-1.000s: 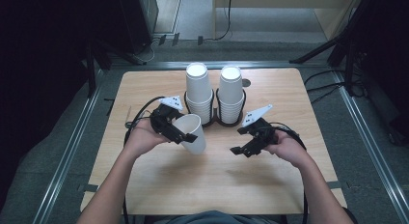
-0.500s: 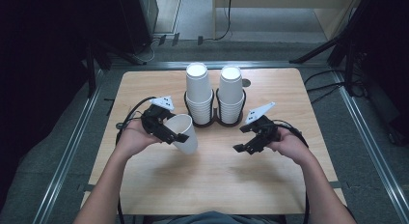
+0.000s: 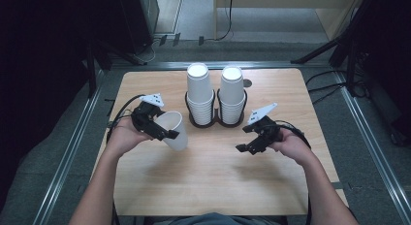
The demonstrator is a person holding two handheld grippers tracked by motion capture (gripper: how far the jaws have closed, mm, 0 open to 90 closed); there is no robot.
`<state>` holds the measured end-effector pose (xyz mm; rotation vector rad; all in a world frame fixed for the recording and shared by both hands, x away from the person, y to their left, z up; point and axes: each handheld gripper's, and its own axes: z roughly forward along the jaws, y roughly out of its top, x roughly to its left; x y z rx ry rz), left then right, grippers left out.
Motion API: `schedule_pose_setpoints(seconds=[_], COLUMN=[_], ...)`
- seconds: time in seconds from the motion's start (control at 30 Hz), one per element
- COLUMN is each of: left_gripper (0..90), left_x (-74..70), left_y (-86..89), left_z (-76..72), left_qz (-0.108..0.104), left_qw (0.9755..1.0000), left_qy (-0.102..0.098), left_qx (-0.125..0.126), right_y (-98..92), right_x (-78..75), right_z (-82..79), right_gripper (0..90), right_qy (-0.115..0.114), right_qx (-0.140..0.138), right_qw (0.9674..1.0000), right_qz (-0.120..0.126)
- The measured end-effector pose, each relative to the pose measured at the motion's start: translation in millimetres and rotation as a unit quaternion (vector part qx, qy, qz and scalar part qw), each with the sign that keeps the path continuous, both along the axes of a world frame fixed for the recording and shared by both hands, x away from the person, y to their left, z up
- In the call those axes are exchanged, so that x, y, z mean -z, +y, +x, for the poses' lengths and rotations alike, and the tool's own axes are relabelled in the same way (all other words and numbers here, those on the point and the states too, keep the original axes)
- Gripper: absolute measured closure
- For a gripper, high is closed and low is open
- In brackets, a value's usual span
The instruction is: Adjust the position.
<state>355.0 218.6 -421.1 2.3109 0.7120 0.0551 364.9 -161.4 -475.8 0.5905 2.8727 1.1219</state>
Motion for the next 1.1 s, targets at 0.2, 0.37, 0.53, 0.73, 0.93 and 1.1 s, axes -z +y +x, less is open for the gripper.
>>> schedule_pose_setpoints(seconds=[0.2, 0.37, 0.53, 0.73, 0.93, 1.1], left_gripper=[11.2, 11.0, 11.0, 10.9, 10.9, 10.6], left_x=[1.6, 5.9, 9.5, 10.3, 11.1, 10.2], left_y=[15.6, 22.5, 35.2, 48.5, 60.5, 64.8], left_z=[5.5, 9.7, 15.9, 21.5, 28.3, 34.4], left_qz=[0.002, 0.012, 0.015, 0.016, 0.019, 0.034], left_qw=[0.9997, 0.9992, 0.9981, 0.9966, 0.9947, 0.9934], left_qy=[-0.001, 0.001, 0.003, 0.001, 0.001, -0.004], left_qx=[-0.022, -0.039, -0.06, -0.081, -0.101, -0.109], right_y=[0.9, 0.5, -0.6, -1.7, -3.5, -3.8], right_x=[1.2, 1.4, 3.1, 4.9, 7.2, 8.8], right_z=[-1.8, -1.9, -2.4, -3.0, -3.3, -5.9], right_gripper=[18.5, 18.5, 18.5, 18.5, 18.5, 18.5], right_qy=[0.005, 0.007, 0.006, 0.009, 0.008, 0.008], right_qx=[-0.006, -0.005, -0.004, -0.003, 0.001, 0.003], right_qw=[1.0, 1.0, 1.0, 0.9999, 1.0, 0.9999], right_qz=[-0.003, -0.002, -0.005, -0.004, -0.005, -0.014])
